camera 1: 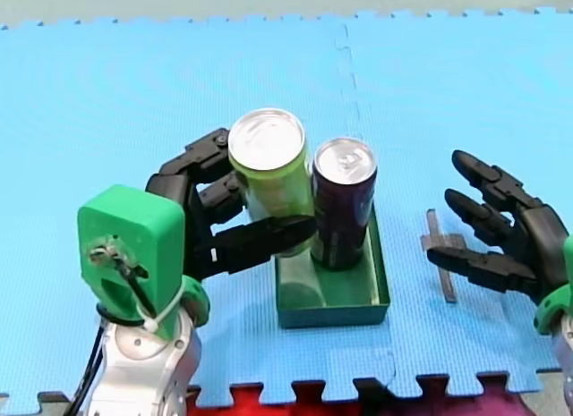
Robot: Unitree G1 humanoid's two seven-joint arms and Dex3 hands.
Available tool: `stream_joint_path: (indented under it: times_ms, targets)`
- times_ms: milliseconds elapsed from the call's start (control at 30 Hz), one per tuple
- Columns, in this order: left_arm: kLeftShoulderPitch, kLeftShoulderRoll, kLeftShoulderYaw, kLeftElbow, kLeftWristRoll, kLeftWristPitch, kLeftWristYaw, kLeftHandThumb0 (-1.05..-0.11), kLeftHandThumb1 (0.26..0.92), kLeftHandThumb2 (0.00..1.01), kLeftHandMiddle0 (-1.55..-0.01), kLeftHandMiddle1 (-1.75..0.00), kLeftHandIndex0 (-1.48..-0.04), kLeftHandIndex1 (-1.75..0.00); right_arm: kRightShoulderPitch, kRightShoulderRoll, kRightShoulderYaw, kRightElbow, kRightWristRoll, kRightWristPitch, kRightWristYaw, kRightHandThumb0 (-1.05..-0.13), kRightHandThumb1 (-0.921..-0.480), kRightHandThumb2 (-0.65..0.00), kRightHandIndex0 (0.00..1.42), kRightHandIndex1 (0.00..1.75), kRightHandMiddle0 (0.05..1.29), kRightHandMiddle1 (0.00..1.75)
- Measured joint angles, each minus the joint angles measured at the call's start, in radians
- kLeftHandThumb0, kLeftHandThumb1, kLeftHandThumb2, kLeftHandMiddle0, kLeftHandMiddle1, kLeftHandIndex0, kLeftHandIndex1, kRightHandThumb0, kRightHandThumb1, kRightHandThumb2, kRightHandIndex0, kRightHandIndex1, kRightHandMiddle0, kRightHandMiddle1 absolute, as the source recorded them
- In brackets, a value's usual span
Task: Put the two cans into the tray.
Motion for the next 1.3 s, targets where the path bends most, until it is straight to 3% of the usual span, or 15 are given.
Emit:
stream_joint_path:
  times_ms: [700, 1100, 1300]
  targets:
    - [-0.006, -0.012, -0.013, -0.005, 0.008, 0.036, 0.01, -0.391, 0.732, 0.0, -1.41, 0.0, -1.31, 0.0, 0.001, 0.003, 0.004, 0.005, -0.003, 0.0, -0.005, -0.716, -0.657, 0.0, 0.41, 0.0, 0.36, 0.0]
    - [0.107, -0.009, -0.094, -0.168, 0.07, 0.109, 0.022, -0.399, 0.727, 0.0, -1.41, 0.0, -1.31, 0.0, 0.002, 0.004, 0.005, 0.003, -0.005, -0.002, -0.009, -0.707, -0.658, 0.0, 0.4, 0.0, 0.36, 0.0]
    - [0.133, -0.003, -0.122, -0.213, 0.1, 0.122, 0.025, -0.402, 0.728, 0.0, -1.41, 0.0, -1.3, 0.0, 0.002, 0.004, 0.006, 0.003, -0.005, -0.002, -0.009, -0.699, -0.658, 0.0, 0.4, 0.0, 0.36, 0.0]
